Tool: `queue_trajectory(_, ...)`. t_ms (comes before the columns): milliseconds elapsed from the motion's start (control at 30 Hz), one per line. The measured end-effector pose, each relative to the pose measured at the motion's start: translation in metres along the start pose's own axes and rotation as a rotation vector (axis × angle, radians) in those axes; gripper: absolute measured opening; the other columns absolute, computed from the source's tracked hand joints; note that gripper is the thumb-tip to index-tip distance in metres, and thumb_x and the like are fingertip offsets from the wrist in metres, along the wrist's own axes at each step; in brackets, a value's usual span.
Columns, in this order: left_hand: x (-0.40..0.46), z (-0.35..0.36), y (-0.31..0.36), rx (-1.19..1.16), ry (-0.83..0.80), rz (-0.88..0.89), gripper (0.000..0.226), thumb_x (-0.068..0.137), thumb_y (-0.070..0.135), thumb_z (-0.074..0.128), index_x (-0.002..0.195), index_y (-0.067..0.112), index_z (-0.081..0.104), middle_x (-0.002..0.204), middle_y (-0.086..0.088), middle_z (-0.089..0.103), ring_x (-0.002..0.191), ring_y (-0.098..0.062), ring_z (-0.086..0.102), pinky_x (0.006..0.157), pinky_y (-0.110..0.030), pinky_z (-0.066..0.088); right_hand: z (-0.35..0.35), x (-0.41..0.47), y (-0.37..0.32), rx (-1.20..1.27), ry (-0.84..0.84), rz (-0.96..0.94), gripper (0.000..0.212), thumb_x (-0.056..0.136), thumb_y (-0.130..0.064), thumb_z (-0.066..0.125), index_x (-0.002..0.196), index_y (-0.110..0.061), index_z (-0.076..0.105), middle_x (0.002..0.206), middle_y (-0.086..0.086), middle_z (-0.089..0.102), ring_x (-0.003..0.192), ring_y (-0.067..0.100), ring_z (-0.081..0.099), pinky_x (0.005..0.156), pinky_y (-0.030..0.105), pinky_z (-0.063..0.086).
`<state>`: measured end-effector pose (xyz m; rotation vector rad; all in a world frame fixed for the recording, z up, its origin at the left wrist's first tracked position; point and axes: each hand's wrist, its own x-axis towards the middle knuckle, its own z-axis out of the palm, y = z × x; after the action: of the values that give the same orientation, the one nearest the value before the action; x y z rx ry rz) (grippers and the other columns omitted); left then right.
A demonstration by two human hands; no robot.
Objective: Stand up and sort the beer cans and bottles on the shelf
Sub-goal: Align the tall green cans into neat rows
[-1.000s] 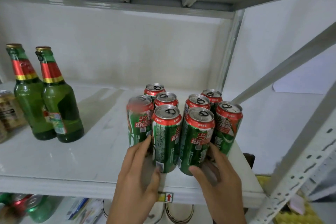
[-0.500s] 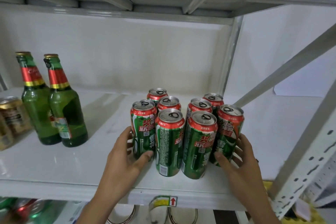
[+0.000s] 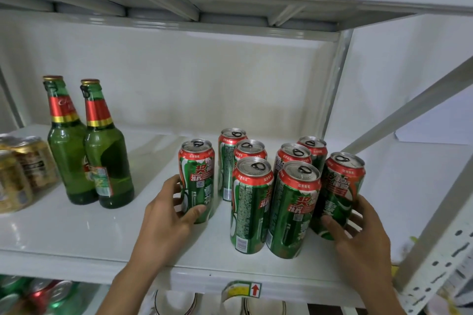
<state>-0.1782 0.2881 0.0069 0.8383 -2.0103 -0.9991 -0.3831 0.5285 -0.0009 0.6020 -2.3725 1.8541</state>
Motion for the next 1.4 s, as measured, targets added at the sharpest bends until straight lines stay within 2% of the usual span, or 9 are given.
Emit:
queue_trajectory(167, 0.028, -0.02, -0.011, 0.049, -0.033, -0.008, 0.072, 0.086, 0.017, 0.082, 0.147, 0.022, 0.045, 0.127, 0.004, 0.064, 0.112, -0.019, 0.064, 0.095, -0.032, 0.054, -0.003, 0.011, -0.004, -0.063, -0.051, 0.001, 0.072, 0.085, -0.011, 0.081, 0.147, -0.019, 0.044, 0.129, 0.0, 0.058, 0.111, 0.02, 0.057, 0.095, 0.035, 0.048)
queue_trajectory(400, 0.024, -0.04, -0.011, -0.147, -0.14, 0.059, 0.069, 0.086, 0.029, 0.076, 0.144, 0.043, 0.041, 0.137, 0.02, 0.057, 0.124, -0.005, 0.058, 0.104, -0.035, 0.05, -0.014, 0.016, -0.018, -0.062, -0.103, 0.019, 0.076, 0.083, -0.017, 0.082, 0.145, -0.025, 0.04, 0.13, -0.004, 0.053, 0.125, 0.023, 0.055, 0.112, 0.047, 0.044)
queue_trajectory(600, 0.031, -0.072, 0.059, 0.065, 0.123, 0.653, 0.036, 0.1, 0.012, 0.062, 0.134, 0.024, 0.06, 0.129, 0.012, 0.063, 0.123, 0.003, 0.057, 0.101, -0.017, 0.045, -0.038, 0.027, -0.088, -0.154, 0.05, -0.455, 0.048, 0.09, -0.022, 0.072, 0.135, -0.03, 0.056, 0.136, -0.015, 0.055, 0.127, 0.005, 0.05, 0.11, 0.022, 0.034)
queue_trajectory(733, 0.065, -0.062, 0.1, 0.394, -0.194, 0.957, 0.047, 0.09, -0.001, 0.067, 0.131, 0.022, 0.067, 0.125, 0.007, 0.066, 0.119, -0.015, 0.058, 0.101, -0.03, 0.046, -0.045, 0.059, -0.127, -0.432, -0.155, -0.71, 0.041, 0.09, -0.008, 0.073, 0.124, -0.029, 0.068, 0.131, -0.009, 0.061, 0.126, 0.006, 0.051, 0.106, 0.008, 0.028)
queue_trajectory(833, 0.092, -0.043, 0.116, 0.611, -0.435, 0.955, 0.065, 0.086, 0.003, 0.074, 0.142, 0.032, 0.058, 0.138, 0.013, 0.062, 0.129, -0.012, 0.054, 0.109, -0.036, 0.044, -0.034, 0.084, -0.144, -0.56, -0.447, -0.725, 0.039, 0.087, -0.009, 0.077, 0.12, -0.03, 0.071, 0.134, -0.008, 0.062, 0.117, -0.008, 0.046, 0.1, -0.001, 0.025)
queue_trajectory(967, 0.114, -0.022, 0.129, 0.733, -0.626, 0.894, 0.063, 0.084, 0.02, 0.082, 0.136, 0.044, 0.056, 0.134, 0.022, 0.062, 0.12, -0.002, 0.055, 0.105, -0.036, 0.048, -0.007, 0.112, -0.15, -0.73, -0.747, -0.743, 0.04, 0.082, -0.029, 0.084, 0.118, -0.039, 0.073, 0.126, -0.021, 0.064, 0.118, 0.002, 0.052, 0.112, 0.032, 0.038)
queue_trajectory(1033, 0.119, -0.016, 0.132, 0.737, -0.619, 0.877, 0.059, 0.08, 0.025, 0.084, 0.13, 0.045, 0.058, 0.124, 0.022, 0.065, 0.108, 0.001, 0.056, 0.103, -0.037, 0.047, -0.003, 0.12, -0.148, -0.812, -0.772, -0.777, 0.042, 0.08, -0.038, 0.083, 0.119, -0.045, 0.069, 0.12, -0.03, 0.062, 0.124, 0.007, 0.051, 0.12, 0.051, 0.028)
queue_trajectory(1133, 0.124, -0.011, 0.13, 0.765, -0.644, 0.824, 0.057, 0.08, 0.029, 0.085, 0.126, 0.045, 0.055, 0.119, 0.026, 0.065, 0.113, 0.0, 0.057, 0.119, -0.042, 0.027, -0.006, 0.123, -0.143, -0.857, -0.732, -0.777, 0.045, 0.083, -0.031, 0.082, 0.124, -0.043, 0.067, 0.108, -0.038, 0.053, 0.121, -0.004, 0.043, 0.126, 0.049, -0.003)
queue_trajectory(1400, 0.133, -0.003, 0.128, 0.649, -0.685, 0.841, 0.044, 0.08, 0.042, 0.085, 0.113, 0.045, 0.056, 0.12, 0.014, 0.067, 0.132, -0.003, 0.049, 0.126, -0.038, -0.014, -0.008, 0.118, -0.135, -0.793, -0.698, -0.786, 0.041, 0.081, -0.029, 0.084, 0.114, -0.041, 0.065, 0.114, -0.029, 0.061, 0.125, -0.003, 0.048, 0.126, 0.039, -0.016)
